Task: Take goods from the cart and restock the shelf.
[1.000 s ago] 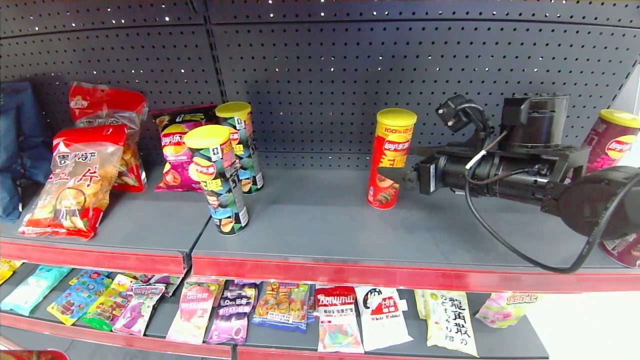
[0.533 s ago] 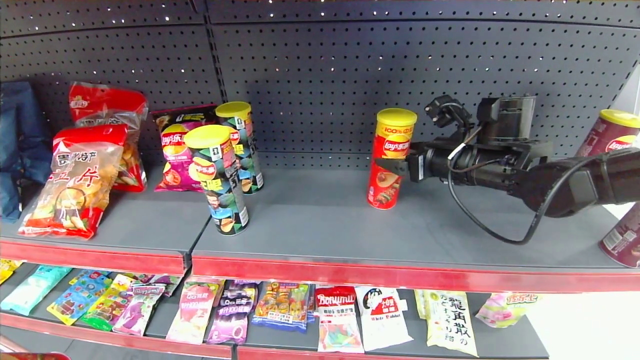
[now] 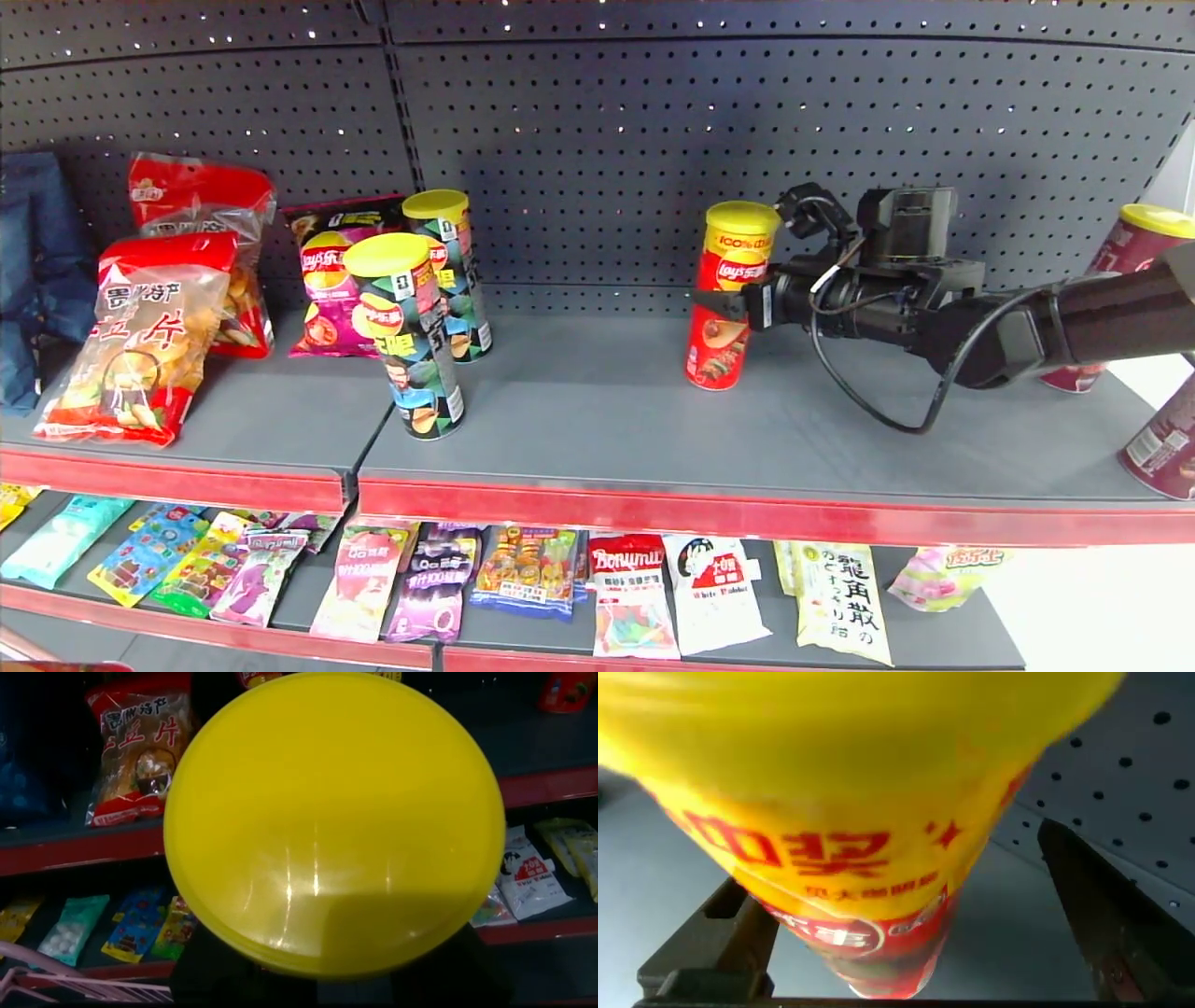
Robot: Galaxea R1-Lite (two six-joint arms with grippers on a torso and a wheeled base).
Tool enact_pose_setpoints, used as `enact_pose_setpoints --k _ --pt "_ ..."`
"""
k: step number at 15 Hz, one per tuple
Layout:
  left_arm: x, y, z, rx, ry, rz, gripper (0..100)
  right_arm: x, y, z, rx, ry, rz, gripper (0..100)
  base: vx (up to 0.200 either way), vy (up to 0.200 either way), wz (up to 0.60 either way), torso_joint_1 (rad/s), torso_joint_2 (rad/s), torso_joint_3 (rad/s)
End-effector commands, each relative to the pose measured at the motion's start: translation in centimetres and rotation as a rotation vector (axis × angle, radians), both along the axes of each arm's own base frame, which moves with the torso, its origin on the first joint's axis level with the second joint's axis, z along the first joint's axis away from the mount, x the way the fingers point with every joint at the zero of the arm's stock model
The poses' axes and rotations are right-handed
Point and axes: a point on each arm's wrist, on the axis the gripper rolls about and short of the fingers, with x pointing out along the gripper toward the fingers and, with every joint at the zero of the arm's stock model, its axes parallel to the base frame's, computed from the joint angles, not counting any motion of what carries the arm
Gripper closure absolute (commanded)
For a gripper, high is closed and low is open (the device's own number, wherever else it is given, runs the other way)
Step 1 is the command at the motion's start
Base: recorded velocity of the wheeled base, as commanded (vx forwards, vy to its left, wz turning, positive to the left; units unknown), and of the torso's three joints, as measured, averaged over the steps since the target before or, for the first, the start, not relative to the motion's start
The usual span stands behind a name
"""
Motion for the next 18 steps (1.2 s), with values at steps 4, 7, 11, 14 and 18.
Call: enact_pose_setpoints --k 4,7,11,14,18 --pt "0.1 0.0 -0.1 0.001 0.008 0.000 100 0.5 0.3 -0.2 0.000 -0.004 0.003 100 0.000 0.000 0.00 0.000 0.00 0.000" --pt "0.2 0.0 -0.2 0.002 0.012 0.000 100 -0.7 0.8 0.6 0.001 -0.013 0.015 100 0.000 0.000 0.00 0.000 0.00 0.000" --pt "0.2 0.0 -0.4 0.003 0.019 0.001 100 -4.2 1.2 2.3 -0.017 -0.032 -0.052 100 0.000 0.000 0.00 0.000 0.00 0.000" --pt "0.2 0.0 -0.4 0.003 0.017 0.001 100 -8.2 1.1 2.6 -0.029 -0.011 -0.058 100 0.000 0.000 0.00 0.000 0.00 0.000" --pt "0.2 0.0 -0.2 0.002 0.009 0.003 100 -11.7 1.2 2.1 0.009 0.040 -0.086 100 0.000 0.000 0.00 0.000 0.00 0.000"
